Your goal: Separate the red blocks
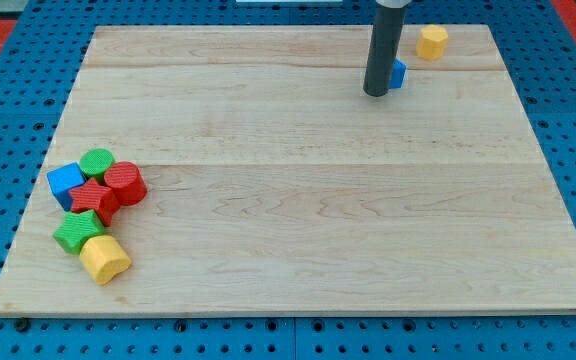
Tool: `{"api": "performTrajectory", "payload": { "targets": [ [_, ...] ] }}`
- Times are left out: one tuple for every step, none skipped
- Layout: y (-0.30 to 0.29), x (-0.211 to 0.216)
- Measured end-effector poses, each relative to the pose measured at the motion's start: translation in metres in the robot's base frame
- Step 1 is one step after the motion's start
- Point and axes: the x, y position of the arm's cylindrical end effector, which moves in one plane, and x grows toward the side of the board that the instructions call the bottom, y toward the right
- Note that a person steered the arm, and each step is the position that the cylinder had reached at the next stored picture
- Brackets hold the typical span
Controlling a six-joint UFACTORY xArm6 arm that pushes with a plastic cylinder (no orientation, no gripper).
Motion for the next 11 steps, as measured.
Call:
{"api": "performTrajectory", "payload": {
  "targets": [
    [0.005,0.068],
    [-0.025,0.181],
    [-0.113,0.229],
    [-0.177,0.226],
    [-0.242,0.208],
    [-0.286,0.178],
    [-0.309,0.128],
    [-0.306,0.075],
    [-0.303,0.06],
    [-0.337,0.048],
    [-0.34,0.022]
  ]
}}
